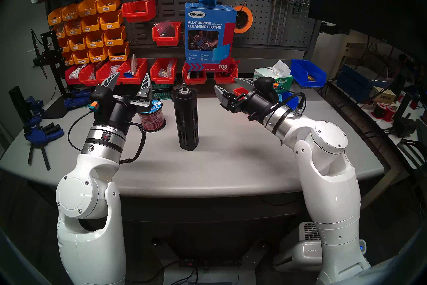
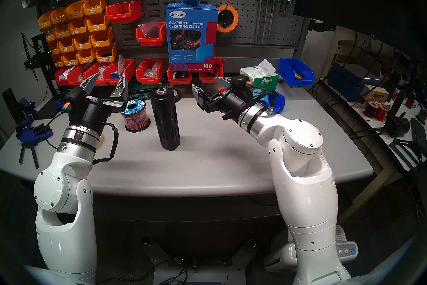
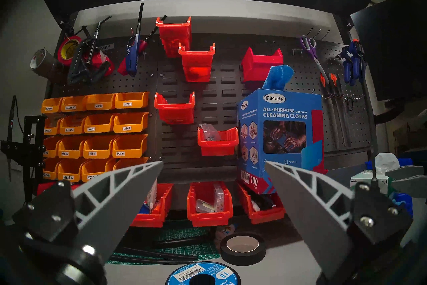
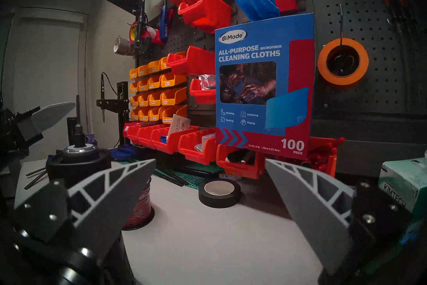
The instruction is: Pick a screwdriver bit and insert it into the screwdriver
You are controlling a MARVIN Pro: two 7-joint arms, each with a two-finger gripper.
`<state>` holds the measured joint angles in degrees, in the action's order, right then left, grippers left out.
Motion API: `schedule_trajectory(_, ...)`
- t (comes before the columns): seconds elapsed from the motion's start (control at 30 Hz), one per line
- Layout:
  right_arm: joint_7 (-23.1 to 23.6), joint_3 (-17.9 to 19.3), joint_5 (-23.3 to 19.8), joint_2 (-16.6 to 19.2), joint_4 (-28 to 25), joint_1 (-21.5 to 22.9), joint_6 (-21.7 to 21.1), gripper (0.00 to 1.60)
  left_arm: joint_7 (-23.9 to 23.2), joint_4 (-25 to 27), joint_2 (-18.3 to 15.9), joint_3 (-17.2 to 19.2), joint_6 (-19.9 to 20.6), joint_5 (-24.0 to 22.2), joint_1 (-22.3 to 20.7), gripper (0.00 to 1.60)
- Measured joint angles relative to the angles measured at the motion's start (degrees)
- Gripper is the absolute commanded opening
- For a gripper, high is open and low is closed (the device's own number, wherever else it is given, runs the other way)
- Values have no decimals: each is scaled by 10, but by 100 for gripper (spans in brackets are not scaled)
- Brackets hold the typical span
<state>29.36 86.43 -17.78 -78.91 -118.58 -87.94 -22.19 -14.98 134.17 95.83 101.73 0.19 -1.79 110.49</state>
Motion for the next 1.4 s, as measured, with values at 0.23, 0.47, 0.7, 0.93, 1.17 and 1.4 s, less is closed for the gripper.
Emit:
schedule_trajectory(0.23, -6, 6, 2, -7, 2, -14, 10, 160, 6, -9, -1, -3, -2, 11, 0, 160)
schedule_trajectory(0.47, -7, 9, -7, -12, 4, -16, 11, 160, 8, -12, -4, -5, -2, 17, 0, 160)
schedule_trajectory(0.7, -8, 10, -10, -14, 4, -16, 12, 160, 9, -12, -6, -6, -2, 16, 0, 160)
schedule_trajectory(0.93, -6, 10, -12, -14, 5, -16, 12, 160, 9, -12, -9, -6, -2, 13, 0, 160)
schedule_trajectory(1.17, -6, 11, -12, -15, 5, -17, 12, 160, 9, -12, -10, -6, -2, 11, 0, 160)
schedule_trajectory(1.4, -5, 11, -12, -15, 5, -17, 13, 160, 10, -13, -12, -6, -2, 9, 0, 160)
